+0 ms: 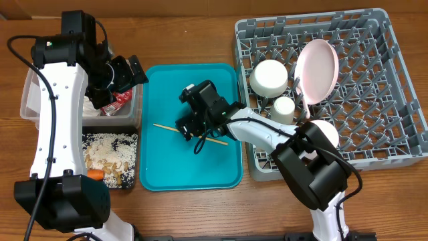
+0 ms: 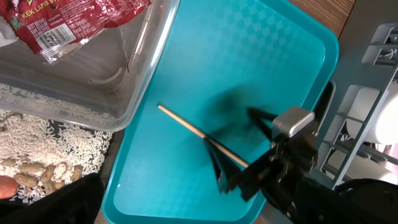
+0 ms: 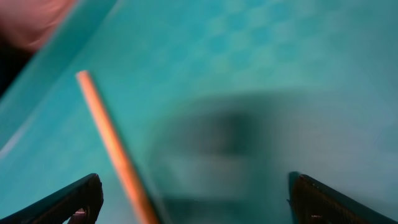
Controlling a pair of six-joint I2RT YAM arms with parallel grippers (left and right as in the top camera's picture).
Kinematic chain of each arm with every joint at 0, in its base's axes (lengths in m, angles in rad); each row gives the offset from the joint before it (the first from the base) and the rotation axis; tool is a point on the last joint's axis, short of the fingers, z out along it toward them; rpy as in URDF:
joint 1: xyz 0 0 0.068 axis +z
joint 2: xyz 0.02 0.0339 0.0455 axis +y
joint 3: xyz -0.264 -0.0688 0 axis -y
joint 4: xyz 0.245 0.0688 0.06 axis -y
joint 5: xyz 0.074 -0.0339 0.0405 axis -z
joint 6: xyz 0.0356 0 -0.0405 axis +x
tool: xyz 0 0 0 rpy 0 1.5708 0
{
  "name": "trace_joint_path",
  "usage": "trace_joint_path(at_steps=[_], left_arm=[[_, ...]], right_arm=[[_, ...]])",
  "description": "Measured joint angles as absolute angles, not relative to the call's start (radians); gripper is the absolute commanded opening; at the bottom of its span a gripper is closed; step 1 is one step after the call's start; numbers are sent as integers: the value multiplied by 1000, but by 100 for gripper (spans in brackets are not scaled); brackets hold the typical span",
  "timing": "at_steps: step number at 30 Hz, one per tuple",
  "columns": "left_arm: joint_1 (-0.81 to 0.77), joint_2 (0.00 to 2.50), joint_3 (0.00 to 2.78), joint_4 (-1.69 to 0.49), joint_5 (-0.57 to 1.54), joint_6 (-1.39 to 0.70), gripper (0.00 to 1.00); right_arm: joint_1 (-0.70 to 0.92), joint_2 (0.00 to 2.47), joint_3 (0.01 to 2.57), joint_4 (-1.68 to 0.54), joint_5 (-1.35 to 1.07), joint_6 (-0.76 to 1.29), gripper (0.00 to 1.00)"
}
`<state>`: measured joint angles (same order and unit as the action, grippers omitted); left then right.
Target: Sort waste into correct bins and load items into the dishwasher
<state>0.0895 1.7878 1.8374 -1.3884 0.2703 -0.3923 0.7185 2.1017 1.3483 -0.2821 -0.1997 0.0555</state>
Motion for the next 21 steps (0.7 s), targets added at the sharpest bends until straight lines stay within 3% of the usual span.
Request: trace_joint_path(at_steps=[9, 21], left_arm=[[89, 1788, 1837, -1388, 270, -392, 100], [89, 1788, 1837, -1388, 270, -392, 100]], right_arm=[[716, 2080, 1348, -402, -452, 56, 100], [733, 2077, 1348, -404, -357, -66, 100]])
